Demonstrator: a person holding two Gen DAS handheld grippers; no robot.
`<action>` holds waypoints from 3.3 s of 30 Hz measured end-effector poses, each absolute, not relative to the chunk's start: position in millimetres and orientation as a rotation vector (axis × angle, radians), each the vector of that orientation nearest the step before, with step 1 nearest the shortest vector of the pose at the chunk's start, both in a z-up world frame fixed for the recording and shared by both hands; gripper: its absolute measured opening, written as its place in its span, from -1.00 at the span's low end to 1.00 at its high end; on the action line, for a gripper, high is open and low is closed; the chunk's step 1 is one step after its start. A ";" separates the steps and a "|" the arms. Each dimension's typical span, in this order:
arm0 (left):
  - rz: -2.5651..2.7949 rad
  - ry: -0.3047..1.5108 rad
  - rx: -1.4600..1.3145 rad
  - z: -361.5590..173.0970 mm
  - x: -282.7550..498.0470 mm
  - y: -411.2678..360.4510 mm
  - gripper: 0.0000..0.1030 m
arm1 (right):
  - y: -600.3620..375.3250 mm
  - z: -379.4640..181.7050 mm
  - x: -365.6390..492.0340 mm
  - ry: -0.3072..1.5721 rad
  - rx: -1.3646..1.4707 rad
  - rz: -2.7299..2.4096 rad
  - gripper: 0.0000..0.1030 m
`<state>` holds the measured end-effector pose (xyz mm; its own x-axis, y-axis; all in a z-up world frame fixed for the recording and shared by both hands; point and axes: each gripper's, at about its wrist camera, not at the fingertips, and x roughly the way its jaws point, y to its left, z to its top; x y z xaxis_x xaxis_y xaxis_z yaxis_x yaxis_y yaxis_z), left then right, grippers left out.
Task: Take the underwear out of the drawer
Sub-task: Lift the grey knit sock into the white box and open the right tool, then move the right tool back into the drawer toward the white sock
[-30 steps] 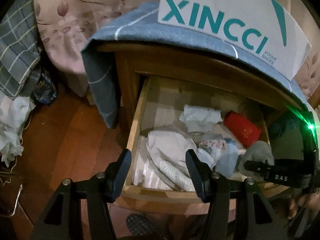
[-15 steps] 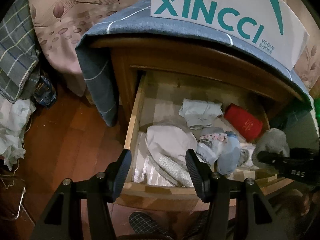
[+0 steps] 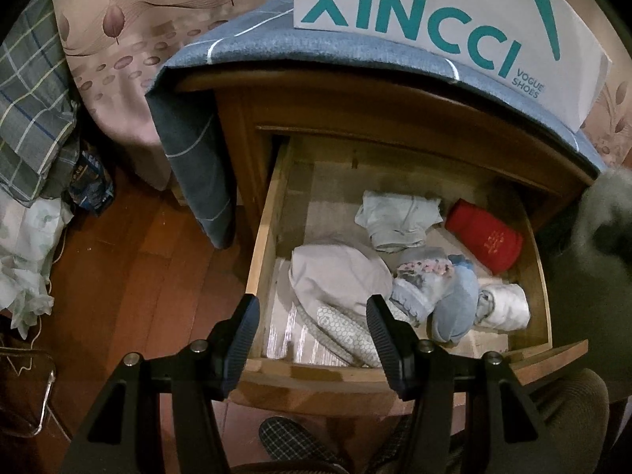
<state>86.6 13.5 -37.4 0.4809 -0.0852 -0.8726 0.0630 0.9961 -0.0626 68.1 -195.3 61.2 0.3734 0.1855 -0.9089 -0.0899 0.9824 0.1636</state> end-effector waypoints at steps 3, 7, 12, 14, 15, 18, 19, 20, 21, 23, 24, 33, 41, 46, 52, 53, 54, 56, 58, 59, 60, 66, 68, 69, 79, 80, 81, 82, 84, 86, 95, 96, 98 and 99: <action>-0.087 1.059 -0.043 -35.6 86.2 15.6 0.12 | -198.0 89.0 69.2 1.129 0.083 0.172 -0.31; -0.087 1.052 -0.036 -34.2 85.1 14.4 0.12 | -202.1 123.3 71.0 1.074 0.085 0.167 -0.31; -0.093 1.045 -0.078 -31.5 84.7 21.2 0.12 | -209.0 169.9 83.1 0.995 0.083 0.145 -0.31; -0.095 1.047 -0.104 -31.2 85.3 25.5 0.12 | -213.5 190.5 91.8 0.957 0.086 0.134 -0.31; -0.094 1.049 -0.111 -31.5 85.4 26.8 0.12 | -215.4 195.5 94.9 0.946 0.083 0.128 -0.31; -0.089 1.045 -0.116 -30.5 85.2 28.9 0.12 | -217.8 214.3 113.1 0.910 0.096 0.115 -0.31; -0.090 1.042 -0.116 -30.0 84.8 28.9 0.12 | -218.7 219.1 121.2 0.900 0.097 0.105 -0.31; -0.089 1.040 -0.116 -30.1 84.2 29.4 0.12 | -219.3 222.0 130.4 0.895 0.093 0.094 -0.31; -0.089 1.040 -0.117 -30.1 84.1 29.7 0.12 | -217.4 223.3 137.7 0.894 0.091 0.085 -0.31; -0.092 1.039 -0.121 -30.2 83.9 30.0 0.12 | -218.6 222.7 153.5 0.895 0.088 0.073 -0.31; -0.092 1.037 -0.123 -30.2 83.3 30.3 0.12 | -219.3 221.3 164.1 0.896 0.094 0.064 -0.31; -0.097 1.026 -0.144 -29.8 82.9 34.9 0.12 | -208.1 195.1 217.1 0.918 0.146 0.069 -0.30; -0.096 1.034 -0.152 -30.9 83.7 37.6 0.12 | -188.4 161.9 236.3 0.978 0.149 0.094 -0.20; -0.098 1.035 -0.158 -31.1 84.1 38.5 0.12 | -189.8 158.3 231.7 0.973 0.160 0.083 -0.01; -0.099 1.037 -0.159 -31.5 84.4 40.0 0.12 | -184.7 186.2 218.2 0.921 0.143 0.102 0.31; -0.098 1.039 -0.157 -31.8 84.9 40.1 0.12 | -184.3 190.8 215.3 0.914 0.144 0.105 0.33; -0.096 1.039 -0.156 -31.8 85.1 40.4 0.12 | -184.8 196.5 210.6 0.904 0.147 0.107 0.35; -0.093 1.040 -0.154 -32.5 85.1 40.2 0.12 | -184.1 204.8 201.4 0.893 0.147 0.116 0.38; -0.090 1.041 -0.150 -32.2 85.6 40.3 0.12 | -183.6 209.5 190.0 0.901 0.139 0.130 0.38; -0.089 1.040 -0.149 -32.3 85.7 39.8 0.12 | -182.9 210.9 183.1 0.909 0.127 0.137 0.38; -0.089 1.041 -0.147 -32.8 85.7 38.9 0.12 | -182.7 211.4 178.8 0.914 0.116 0.139 0.38; -0.083 1.049 -0.145 -34.2 86.2 38.2 0.12 | -190.0 208.8 132.2 0.974 0.063 0.170 0.38; -0.078 1.051 -0.149 -34.5 86.3 39.2 0.12 | -192.3 204.4 120.1 0.997 0.055 0.179 0.38; -0.077 1.053 -0.149 -34.8 86.6 39.0 0.12 | -193.1 200.7 112.3 1.011 0.048 0.183 0.38; -0.076 1.055 -0.138 -35.1 86.8 36.1 0.12 | -191.7 87.8 73.7 1.299 -0.039 0.213 0.38; -0.076 1.056 -0.139 -35.1 87.0 36.0 0.12 | -192.0 75.4 73.6 1.328 -0.054 0.212 0.38; -0.076 1.057 -0.142 -35.1 87.2 35.9 0.12 | -192.4 58.7 72.9 1.361 -0.071 0.213 0.38; -0.078 1.058 -0.145 -35.1 87.3 35.6 0.12 | -193.2 48.6 73.5 1.382 -0.079 0.214 0.38; -0.077 1.059 -0.145 -35.0 87.6 35.7 0.12 | -194.8 27.4 75.8 1.425 -0.099 0.210 0.38; -0.078 1.060 -0.144 -34.8 88.0 36.0 0.12 | -197.7 4.4 80.4 1.468 -0.109 0.210 0.38; -0.077 1.069 -0.149 -36.5 89.6 38.0 0.12 | -199.9 -62.4 99.7 1.582 -0.218 0.201 0.38; -0.078 1.070 -0.149 -36.6 89.8 37.6 0.12 | -199.7 -66.9 102.2 1.593 -0.223 0.200 0.38; -0.080 1.073 -0.149 -37.2 89.9 37.3 0.12 | -199.4 -74.2 104.5 1.600 -0.231 0.204 0.38; -0.081 1.074 -0.149 -37.6 89.8 37.3 0.12 | -198.6 -78.6 105.6 1.605 -0.239 0.207 0.38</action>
